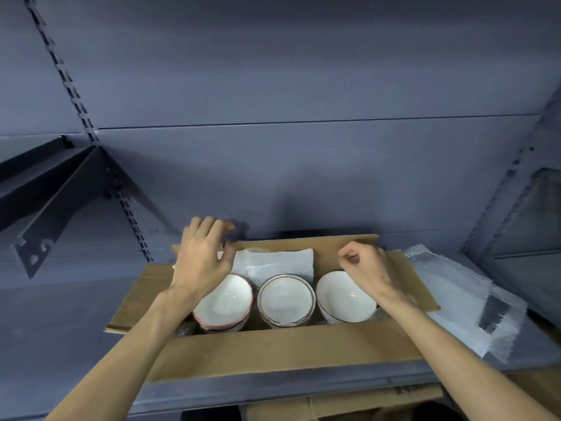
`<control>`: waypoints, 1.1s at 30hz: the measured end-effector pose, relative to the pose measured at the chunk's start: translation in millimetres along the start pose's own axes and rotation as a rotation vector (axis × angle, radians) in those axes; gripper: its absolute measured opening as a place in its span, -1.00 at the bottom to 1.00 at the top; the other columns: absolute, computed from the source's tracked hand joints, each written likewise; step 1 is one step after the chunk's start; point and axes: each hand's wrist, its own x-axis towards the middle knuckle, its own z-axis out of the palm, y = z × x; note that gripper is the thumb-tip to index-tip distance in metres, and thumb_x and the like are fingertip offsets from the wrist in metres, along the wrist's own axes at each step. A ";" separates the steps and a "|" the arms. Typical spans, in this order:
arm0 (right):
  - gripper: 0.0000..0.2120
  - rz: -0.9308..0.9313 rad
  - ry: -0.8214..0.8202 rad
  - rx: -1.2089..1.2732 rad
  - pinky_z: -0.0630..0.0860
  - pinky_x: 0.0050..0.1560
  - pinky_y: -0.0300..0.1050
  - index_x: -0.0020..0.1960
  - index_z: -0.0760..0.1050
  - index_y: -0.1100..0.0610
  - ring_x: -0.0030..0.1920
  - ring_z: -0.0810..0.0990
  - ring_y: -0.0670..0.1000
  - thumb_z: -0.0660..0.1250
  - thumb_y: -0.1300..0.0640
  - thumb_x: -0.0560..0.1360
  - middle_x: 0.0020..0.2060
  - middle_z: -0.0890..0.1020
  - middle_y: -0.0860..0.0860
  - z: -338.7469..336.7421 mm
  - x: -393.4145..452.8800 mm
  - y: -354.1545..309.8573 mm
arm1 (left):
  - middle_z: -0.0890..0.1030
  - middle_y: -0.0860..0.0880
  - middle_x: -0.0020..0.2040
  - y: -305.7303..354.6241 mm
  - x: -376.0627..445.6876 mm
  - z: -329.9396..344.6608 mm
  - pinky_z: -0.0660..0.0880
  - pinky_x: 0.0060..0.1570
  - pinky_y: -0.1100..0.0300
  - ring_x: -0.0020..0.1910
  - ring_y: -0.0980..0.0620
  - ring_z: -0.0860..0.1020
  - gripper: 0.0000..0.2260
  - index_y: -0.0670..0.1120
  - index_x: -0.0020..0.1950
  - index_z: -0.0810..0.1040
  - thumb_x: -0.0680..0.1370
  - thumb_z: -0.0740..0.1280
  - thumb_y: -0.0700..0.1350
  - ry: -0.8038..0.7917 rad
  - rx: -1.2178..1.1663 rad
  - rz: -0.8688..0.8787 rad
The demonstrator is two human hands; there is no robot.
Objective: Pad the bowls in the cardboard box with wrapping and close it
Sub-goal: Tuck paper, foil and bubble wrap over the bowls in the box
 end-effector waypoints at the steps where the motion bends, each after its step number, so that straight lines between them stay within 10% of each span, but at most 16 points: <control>1: -0.87 -0.009 0.045 -0.008 0.62 0.03 -0.11 -0.09 0.68 -0.05 -0.12 0.67 -0.16 0.44 0.17 0.49 -0.14 0.73 -0.16 -12.5 -1.3 6.1 | 0.57 -0.03 -0.05 15.5 10.4 5.4 0.44 -0.06 -0.07 -0.03 -0.13 0.43 -0.79 -0.12 0.07 0.54 0.47 0.25 -0.14 0.010 -0.028 0.033; 11: -0.78 0.224 0.299 -0.089 0.59 0.04 -0.04 0.01 0.67 0.11 -0.02 0.69 0.09 0.33 0.36 0.53 -0.06 0.75 0.01 -129.9 -51.2 120.3 | 0.63 -0.08 0.16 219.2 69.1 102.9 0.46 0.18 0.00 0.16 -0.13 0.47 -0.77 -0.12 0.18 0.62 0.53 0.38 -0.21 -0.339 -0.457 0.346; 16: -0.87 0.169 -0.174 -0.526 0.52 0.00 -0.06 0.06 0.60 0.07 0.08 0.65 0.15 0.32 0.12 0.54 0.03 0.68 0.03 -147.2 -98.9 164.3 | 0.65 -0.05 0.12 287.8 64.3 156.6 0.47 0.16 -0.07 0.14 -0.15 0.53 -0.79 -0.09 0.15 0.62 0.53 0.36 -0.19 -0.503 -0.456 0.484; 21: -0.37 0.004 -0.548 -0.710 0.43 0.21 0.14 0.38 0.33 0.03 0.23 0.44 0.13 0.47 -0.16 0.44 0.23 0.41 0.06 -121.3 -135.5 175.7 | 0.61 -0.02 0.21 313.3 55.8 191.9 0.48 0.22 -0.13 0.22 -0.12 0.51 -0.77 -0.04 0.20 0.60 0.55 0.35 -0.17 -0.644 -0.433 0.539; 25: -0.53 -0.136 -0.469 -0.854 0.45 0.21 0.21 0.37 0.35 0.12 0.22 0.51 0.22 0.37 0.28 0.51 0.22 0.46 0.13 -117.7 -131.0 176.6 | 0.61 0.04 0.13 318.2 54.1 199.6 0.51 0.18 -0.12 0.14 -0.04 0.54 -0.82 0.00 0.16 0.59 0.57 0.35 -0.14 -0.684 -0.450 0.567; 33: -0.83 -0.129 -0.072 -0.364 0.46 -0.01 -0.14 0.04 0.62 0.05 0.04 0.53 -0.03 0.28 0.12 0.54 -0.07 0.61 -0.08 -151.1 -114.2 169.9 | 0.68 0.16 0.04 321.4 53.9 193.5 0.42 -0.04 0.44 0.05 0.20 0.57 -0.81 0.03 0.13 0.65 0.62 0.28 -0.17 -0.832 -0.468 0.521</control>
